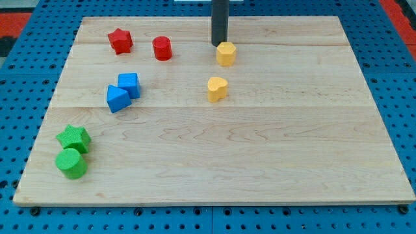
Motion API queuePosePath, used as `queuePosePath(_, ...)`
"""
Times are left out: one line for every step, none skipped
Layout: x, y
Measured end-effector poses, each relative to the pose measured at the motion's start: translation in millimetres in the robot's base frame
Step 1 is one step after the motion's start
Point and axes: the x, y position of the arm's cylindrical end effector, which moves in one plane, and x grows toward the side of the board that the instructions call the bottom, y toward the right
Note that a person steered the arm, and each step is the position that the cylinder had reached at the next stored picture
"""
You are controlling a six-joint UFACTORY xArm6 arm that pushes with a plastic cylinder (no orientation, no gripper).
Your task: Place the yellow blocks at the center of the board
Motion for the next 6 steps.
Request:
queuePosePath(20.1,-0.3)
queuePosePath(57.2,9.0)
queuePosePath(87.6,-9.5)
queuePosePath(66.8,-81.2)
queuePosePath(33.8,-39.4)
queuePosePath(44.3,49.8)
